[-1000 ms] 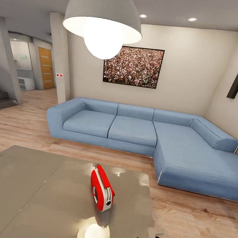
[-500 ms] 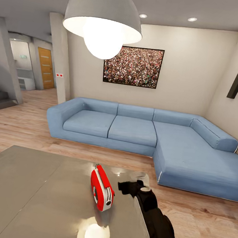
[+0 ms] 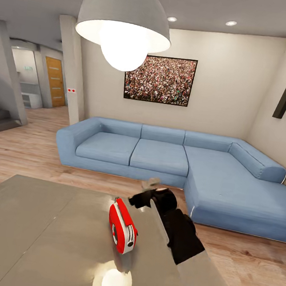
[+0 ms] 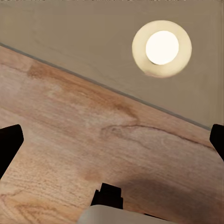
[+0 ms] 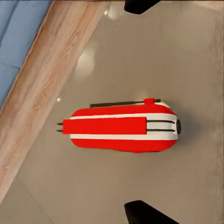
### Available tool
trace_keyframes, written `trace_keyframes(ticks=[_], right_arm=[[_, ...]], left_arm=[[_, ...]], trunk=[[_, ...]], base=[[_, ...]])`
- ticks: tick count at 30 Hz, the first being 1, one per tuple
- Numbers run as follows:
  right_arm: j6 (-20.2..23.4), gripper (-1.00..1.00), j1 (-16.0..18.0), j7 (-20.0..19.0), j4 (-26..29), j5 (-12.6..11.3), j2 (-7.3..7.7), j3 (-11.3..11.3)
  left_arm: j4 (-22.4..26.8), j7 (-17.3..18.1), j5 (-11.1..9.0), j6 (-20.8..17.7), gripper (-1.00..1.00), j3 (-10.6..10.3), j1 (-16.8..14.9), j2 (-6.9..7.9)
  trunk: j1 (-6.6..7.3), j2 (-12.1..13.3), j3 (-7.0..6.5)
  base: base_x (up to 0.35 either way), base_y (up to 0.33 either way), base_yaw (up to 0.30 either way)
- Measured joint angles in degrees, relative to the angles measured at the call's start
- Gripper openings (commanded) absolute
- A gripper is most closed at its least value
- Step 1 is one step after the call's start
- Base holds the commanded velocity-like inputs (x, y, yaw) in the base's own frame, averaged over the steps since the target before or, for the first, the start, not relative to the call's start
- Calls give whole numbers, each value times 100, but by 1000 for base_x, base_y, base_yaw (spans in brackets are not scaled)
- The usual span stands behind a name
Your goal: Turn on the radio receiver that's on the table in the living room.
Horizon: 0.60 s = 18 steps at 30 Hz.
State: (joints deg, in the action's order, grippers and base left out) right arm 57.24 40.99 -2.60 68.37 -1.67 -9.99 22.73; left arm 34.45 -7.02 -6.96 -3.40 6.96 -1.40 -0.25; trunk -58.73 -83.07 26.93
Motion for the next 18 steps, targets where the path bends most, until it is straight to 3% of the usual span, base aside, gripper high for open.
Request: trace_keyframes(ticks=[3, 6, 18], right_arm=[[-15, 100, 362, -11, -987, 9, 0, 1], [-47, 100, 558, -18, -1548, 9, 0, -3], [-81, 100, 656, -38, -1828, 5, -1, -7]], left_arm=[[0, -1, 1, 3, 100, -1, 1, -1], [0, 1, 1, 15, 100, -2, 5, -1], [0, 2, 1, 288, 100, 13, 3, -10]], trunk=[[0, 0, 0], [0, 0, 0], [0, 0, 0]], base=[[0, 0, 0], [0, 0, 0], [0, 0, 0]])
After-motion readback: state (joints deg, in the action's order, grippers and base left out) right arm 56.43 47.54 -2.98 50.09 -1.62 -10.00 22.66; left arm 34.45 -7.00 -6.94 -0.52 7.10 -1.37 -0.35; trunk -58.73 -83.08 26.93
